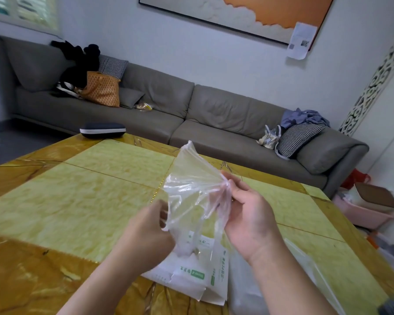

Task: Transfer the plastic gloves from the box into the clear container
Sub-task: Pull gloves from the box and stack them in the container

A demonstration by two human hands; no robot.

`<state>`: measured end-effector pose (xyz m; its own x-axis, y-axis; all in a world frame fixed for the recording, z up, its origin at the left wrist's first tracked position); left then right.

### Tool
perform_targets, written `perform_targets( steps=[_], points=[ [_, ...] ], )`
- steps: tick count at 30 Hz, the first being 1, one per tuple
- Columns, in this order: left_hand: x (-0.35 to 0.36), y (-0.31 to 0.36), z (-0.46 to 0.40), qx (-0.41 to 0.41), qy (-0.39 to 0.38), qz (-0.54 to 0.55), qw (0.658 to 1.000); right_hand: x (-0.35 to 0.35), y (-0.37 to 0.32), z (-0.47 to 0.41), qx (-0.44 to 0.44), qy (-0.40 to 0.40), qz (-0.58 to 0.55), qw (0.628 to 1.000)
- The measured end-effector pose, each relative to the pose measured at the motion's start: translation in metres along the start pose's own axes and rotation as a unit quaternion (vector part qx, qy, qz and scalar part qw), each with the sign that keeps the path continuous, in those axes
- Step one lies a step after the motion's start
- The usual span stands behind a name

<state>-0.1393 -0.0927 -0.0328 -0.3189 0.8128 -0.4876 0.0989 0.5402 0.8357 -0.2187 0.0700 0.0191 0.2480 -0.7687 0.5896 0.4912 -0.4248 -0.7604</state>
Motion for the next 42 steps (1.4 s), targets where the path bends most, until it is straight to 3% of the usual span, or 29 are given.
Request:
perform_targets(
  steps=[1,2,4,5,6,8,12,15,17,19,22,26,28,32,35,37,39,40,42],
  points=[
    [-0.002,0.008,-0.001,-0.012,0.03,0.134,0.99,-0.001,-0.001,0.005,-0.001,0.006,-0.002,1.0],
    [-0.001,0.017,-0.001,-0.031,0.049,0.282,0.958,-0.003,-0.001,0.009,-0.003,0.013,-0.001,1.0],
    [0.004,0.036,0.004,-0.073,0.049,0.529,0.844,-0.009,0.002,0.015,-0.009,0.027,0.0,1.0],
    [0.006,0.043,0.007,-0.086,0.048,0.595,0.798,-0.014,0.005,0.018,-0.009,0.034,0.0,0.999],
    [0.006,0.043,0.009,-0.09,0.05,0.61,0.786,-0.017,0.009,0.021,-0.007,0.04,0.002,0.999],
    [0.006,0.041,0.009,-0.085,0.065,0.558,0.823,-0.025,0.019,0.027,0.003,0.057,0.026,0.998],
    [0.003,0.048,0.008,-0.043,0.063,0.344,0.936,-0.048,0.031,0.039,0.046,0.105,0.179,0.977],
    [0.014,0.055,0.01,-0.024,0.008,0.284,0.958,-0.04,0.012,0.053,0.045,0.068,0.346,0.935],
    [0.022,0.071,0.007,0.009,-0.041,0.25,0.967,-0.026,-0.006,0.058,0.017,0.063,0.462,0.885],
    [0.029,0.08,0.006,0.022,-0.083,0.216,0.973,-0.026,-0.021,0.057,-0.031,0.094,0.523,0.847],
    [0.036,0.076,0.011,0.017,-0.108,0.177,0.978,-0.047,-0.037,0.061,-0.081,0.135,0.459,0.874],
    [0.027,0.07,0.005,0.007,-0.037,0.155,0.987,-0.08,-0.043,0.068,-0.04,0.137,0.423,0.895],
    [0.031,0.075,-0.001,0.014,-0.04,0.146,0.988,-0.09,-0.046,0.07,0.007,0.114,0.44,0.891],
    [0.062,0.105,-0.015,0.063,-0.167,0.079,0.981,-0.095,-0.054,0.074,0.062,0.076,0.53,0.842],
    [0.082,0.128,-0.025,0.109,-0.225,0.01,0.968,-0.098,-0.058,0.075,0.036,0.081,0.551,0.83],
    [0.082,0.142,-0.035,0.168,-0.165,-0.123,0.964,-0.116,-0.066,0.076,0.007,0.124,0.515,0.848],
    [0.081,0.172,-0.03,0.269,-0.051,-0.261,0.926,-0.142,-0.075,0.079,-0.018,0.195,0.485,0.852],
    [0.089,0.187,-0.021,0.317,-0.028,-0.277,0.907,-0.153,-0.077,0.081,-0.026,0.225,0.473,0.851],
    [0.122,0.193,-0.007,0.337,-0.068,-0.262,0.902,-0.173,-0.075,0.083,-0.029,0.256,0.466,0.846]
  ],
)
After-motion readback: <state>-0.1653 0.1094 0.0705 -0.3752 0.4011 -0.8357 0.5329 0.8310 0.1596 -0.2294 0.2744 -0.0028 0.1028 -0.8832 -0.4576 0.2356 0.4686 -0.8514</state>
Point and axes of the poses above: each hand's wrist, its own z-axis away from the middle knuckle, its own x-axis out of the palm, y = z × x, the point moved 9 cm from there along -z, towards the middle knuckle, and after that the axes turned 15 degrees about x, right-handed, at the moved point
